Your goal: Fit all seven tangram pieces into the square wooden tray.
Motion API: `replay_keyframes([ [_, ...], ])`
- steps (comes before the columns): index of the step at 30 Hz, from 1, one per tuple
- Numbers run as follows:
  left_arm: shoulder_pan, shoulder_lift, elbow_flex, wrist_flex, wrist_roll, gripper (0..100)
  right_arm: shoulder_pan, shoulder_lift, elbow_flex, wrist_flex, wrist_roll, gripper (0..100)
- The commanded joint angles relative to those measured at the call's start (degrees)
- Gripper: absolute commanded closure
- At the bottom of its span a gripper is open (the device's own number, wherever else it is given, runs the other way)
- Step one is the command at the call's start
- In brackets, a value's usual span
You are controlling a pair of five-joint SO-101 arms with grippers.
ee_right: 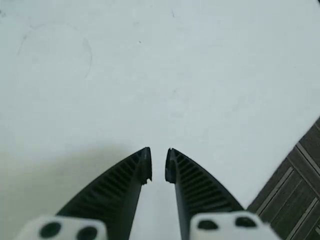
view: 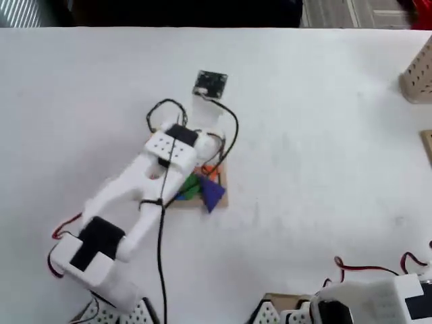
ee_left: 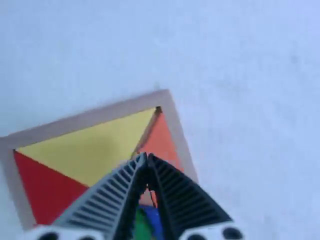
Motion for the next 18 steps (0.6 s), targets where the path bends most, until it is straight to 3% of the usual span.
replay_keyframes([
  [1, -3.12, -3.82, -2.55, -0.88, 0.62, 98, -0.66, -0.57, -0.26, -0.84, 0.62, 93.6],
  [9, -7.69, -22.29, 7.56, 2.55, 0.62, 97, -0.75, -0.48, -0.26, -0.84, 0.62, 93.6],
  [15, -3.65, -34.24, 21.71, 6.24, 0.18, 97, -0.84, -0.48, -0.26, -0.57, 0.62, 93.6],
  [18, -1.1, -34.42, 22.42, 9.76, 0.62, 88, -1.8, -0.48, -0.18, -0.4, 0.62, 93.6],
])
